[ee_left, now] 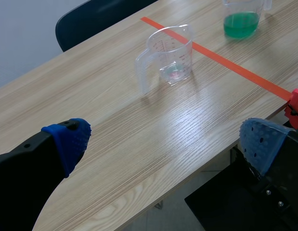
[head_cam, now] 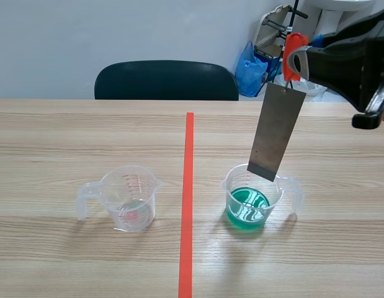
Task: Do the redox reaction experiment
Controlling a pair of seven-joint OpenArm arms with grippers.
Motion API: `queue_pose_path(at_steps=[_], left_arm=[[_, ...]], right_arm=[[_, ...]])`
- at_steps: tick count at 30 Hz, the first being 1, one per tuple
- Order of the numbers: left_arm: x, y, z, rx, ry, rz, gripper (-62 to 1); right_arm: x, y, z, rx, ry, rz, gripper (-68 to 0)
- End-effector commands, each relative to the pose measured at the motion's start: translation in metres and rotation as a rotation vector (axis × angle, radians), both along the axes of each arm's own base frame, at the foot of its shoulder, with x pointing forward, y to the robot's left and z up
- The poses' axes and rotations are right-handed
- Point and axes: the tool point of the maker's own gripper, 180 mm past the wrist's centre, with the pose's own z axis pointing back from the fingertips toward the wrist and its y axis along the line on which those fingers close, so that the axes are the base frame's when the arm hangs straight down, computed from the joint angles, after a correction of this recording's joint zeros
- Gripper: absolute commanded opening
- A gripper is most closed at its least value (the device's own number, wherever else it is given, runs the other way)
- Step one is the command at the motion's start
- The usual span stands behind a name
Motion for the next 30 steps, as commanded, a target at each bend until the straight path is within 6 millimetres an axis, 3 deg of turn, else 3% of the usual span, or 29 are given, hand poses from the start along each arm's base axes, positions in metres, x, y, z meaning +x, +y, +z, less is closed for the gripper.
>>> queue_pose_path(at_steps=[1,30], left_arm=[[0.0018,0.0011,0.0051,-0.010,-0.022,0.007,1.4],[0.0031,0.0020,0.0088,-0.022,-0.039,0.016,1.4]], right_arm=[[-0.0004,0.0024,0.0131,0.020,-0.036,0.012,-66.9],[-0.0004,0.0025,0.0131,0.020,-0.037,0.012,-66.9]])
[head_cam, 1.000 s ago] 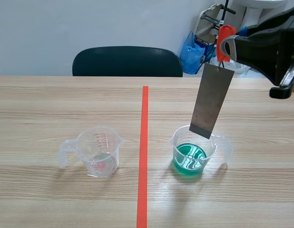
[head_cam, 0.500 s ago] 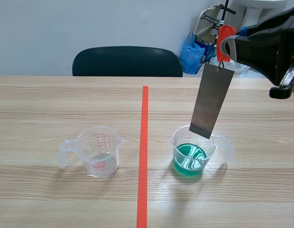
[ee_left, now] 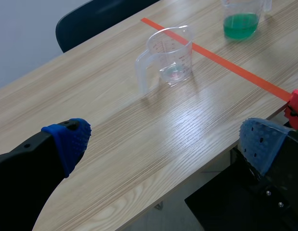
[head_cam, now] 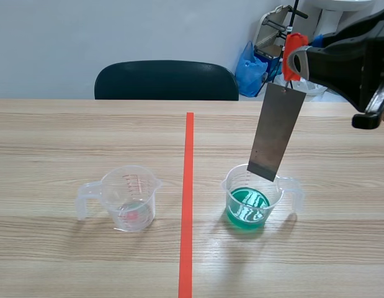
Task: Do the redox reaction experiment
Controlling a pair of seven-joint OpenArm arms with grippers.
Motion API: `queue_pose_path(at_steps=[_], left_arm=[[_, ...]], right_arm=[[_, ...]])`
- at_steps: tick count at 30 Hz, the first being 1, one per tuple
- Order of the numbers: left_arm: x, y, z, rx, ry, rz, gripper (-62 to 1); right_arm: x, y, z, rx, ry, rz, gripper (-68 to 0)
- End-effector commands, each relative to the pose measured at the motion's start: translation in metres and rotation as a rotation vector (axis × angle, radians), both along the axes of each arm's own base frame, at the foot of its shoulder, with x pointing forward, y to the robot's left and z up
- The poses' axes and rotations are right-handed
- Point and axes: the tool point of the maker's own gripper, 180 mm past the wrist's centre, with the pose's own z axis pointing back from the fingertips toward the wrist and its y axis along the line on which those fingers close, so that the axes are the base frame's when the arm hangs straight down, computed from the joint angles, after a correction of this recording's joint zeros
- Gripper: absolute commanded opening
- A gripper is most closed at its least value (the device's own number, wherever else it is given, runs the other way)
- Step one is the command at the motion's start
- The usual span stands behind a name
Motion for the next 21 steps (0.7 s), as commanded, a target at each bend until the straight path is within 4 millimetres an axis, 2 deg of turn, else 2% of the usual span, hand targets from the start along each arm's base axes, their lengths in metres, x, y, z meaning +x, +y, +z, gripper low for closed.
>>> queue_pose_path(at_steps=[1,4,7,10,12,16,19,21], left_arm=[[0.004,0.003,0.010,-0.024,-0.042,0.021,1.4],[0.008,0.004,0.020,-0.054,-0.086,0.008,0.5],[0.013,0.004,0.020,-0.049,-0.083,-0.033,-18.6],[0.028,0.003,0.020,-0.035,-0.108,-0.082,-39.4],[0.040,0.000,0.017,-0.032,-0.118,-0.123,-47.6],[0.070,-0.017,0.001,-0.099,-0.029,-0.243,-56.7],[0.092,-0.038,-0.016,-0.134,0.070,-0.342,-58.2],[0.109,-0.051,-0.020,-0.162,0.091,-0.369,-58.2]], right_arm=[[0.000,0.002,0.013,0.020,-0.037,0.012,-66.9],[0.000,0.002,0.013,0.020,-0.036,0.012,-66.9],[0.000,0.002,0.013,0.020,-0.036,0.012,-66.9],[0.000,0.002,0.013,0.020,-0.036,0.012,-66.9],[0.000,0.002,0.013,0.019,-0.036,0.012,-66.9],[0.000,0.002,0.013,0.019,-0.036,0.012,-66.9],[0.000,0.002,0.013,0.019,-0.036,0.012,-66.9],[0.000,0.002,0.013,0.019,-0.036,0.012,-66.9]])
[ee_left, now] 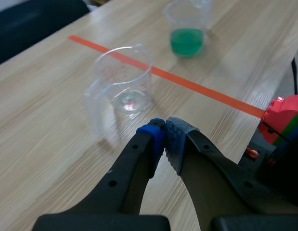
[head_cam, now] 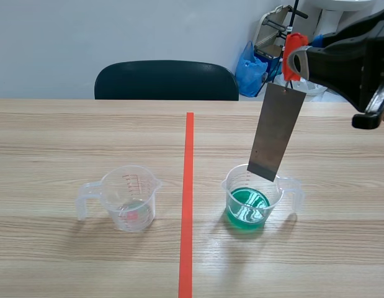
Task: Do the redox reaction experiment
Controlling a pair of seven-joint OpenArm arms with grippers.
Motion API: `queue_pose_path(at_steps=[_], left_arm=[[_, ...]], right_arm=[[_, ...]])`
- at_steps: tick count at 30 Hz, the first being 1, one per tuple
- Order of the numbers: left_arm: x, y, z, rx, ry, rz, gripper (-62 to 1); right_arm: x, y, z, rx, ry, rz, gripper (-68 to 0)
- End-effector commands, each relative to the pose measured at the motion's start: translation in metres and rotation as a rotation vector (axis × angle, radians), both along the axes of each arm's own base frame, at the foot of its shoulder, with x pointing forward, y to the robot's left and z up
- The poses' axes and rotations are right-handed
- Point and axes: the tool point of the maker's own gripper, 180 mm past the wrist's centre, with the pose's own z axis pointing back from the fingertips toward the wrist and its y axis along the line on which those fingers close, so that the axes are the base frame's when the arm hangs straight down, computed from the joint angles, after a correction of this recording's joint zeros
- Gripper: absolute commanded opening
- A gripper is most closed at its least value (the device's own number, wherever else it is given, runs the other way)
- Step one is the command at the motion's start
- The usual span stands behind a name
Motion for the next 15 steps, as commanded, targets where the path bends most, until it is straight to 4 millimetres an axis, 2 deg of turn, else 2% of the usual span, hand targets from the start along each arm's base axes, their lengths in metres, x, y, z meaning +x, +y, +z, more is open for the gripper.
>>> queue_pose_path(at_steps=[1,5,9,15], left_arm=[[0.017,-0.011,0.010,-0.066,-0.030,0.005,-58.2],[0.054,-0.038,0.008,-0.093,-0.022,-0.026,-58.2],[0.081,-0.071,0.003,-0.082,0.001,-0.085,-58.2],[0.113,-0.123,0.020,-0.141,0.004,-0.175,-58.2]], right_arm=[[0.000,0.002,0.013,0.019,-0.036,0.013,-66.9],[0.000,0.002,0.013,0.019,-0.036,0.013,-66.9],[0.000,0.002,0.013,0.019,-0.036,0.013,-66.9],[-0.001,0.002,0.013,0.019,-0.036,0.013,-66.9]])
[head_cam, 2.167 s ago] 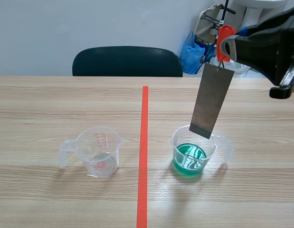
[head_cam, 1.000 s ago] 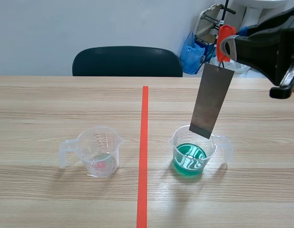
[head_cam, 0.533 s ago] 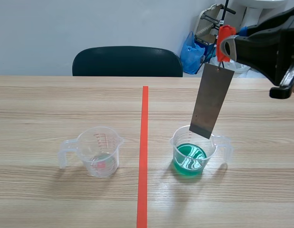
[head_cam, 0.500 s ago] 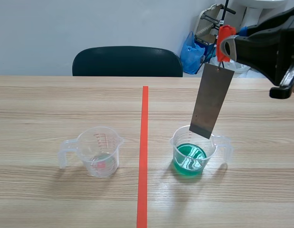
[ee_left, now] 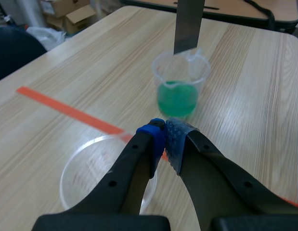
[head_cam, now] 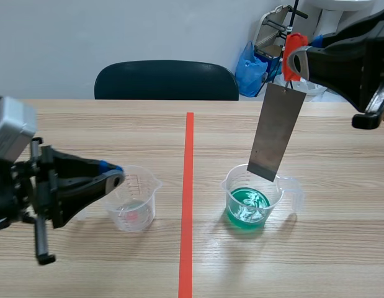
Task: Do the redox reaction experiment
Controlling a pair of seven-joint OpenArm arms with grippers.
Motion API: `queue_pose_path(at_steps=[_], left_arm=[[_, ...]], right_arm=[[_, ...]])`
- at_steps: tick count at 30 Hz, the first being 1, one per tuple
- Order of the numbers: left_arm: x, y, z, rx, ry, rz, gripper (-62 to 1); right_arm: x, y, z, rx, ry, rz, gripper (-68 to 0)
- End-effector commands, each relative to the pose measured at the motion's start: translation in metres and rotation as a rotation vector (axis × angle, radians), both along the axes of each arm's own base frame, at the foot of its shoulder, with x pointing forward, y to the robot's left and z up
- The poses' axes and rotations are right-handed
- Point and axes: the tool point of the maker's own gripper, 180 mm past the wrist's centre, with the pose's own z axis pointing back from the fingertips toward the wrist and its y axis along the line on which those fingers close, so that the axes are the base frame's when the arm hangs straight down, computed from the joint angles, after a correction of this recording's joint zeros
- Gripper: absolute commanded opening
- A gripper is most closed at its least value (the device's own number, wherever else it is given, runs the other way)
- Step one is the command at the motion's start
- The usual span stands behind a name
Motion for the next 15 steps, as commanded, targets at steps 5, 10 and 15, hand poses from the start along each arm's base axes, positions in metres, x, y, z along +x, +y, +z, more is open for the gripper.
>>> queue_pose_path(at_steps=[5,10,15], left_arm=[[0.025,-0.043,0.021,-0.043,-0.039,-0.025,-58.2],[0.031,-0.078,0.021,-0.058,-0.033,-0.077,-58.2],[0.039,-0.101,0.012,-0.078,0.001,-0.094,-58.2]], right_arm=[[-0.001,0.002,0.013,0.019,-0.035,0.013,-66.9],[-0.001,0.002,0.013,0.019,-0.035,0.013,-66.9],[-0.001,0.002,0.013,0.019,-0.035,0.013,-66.9]])
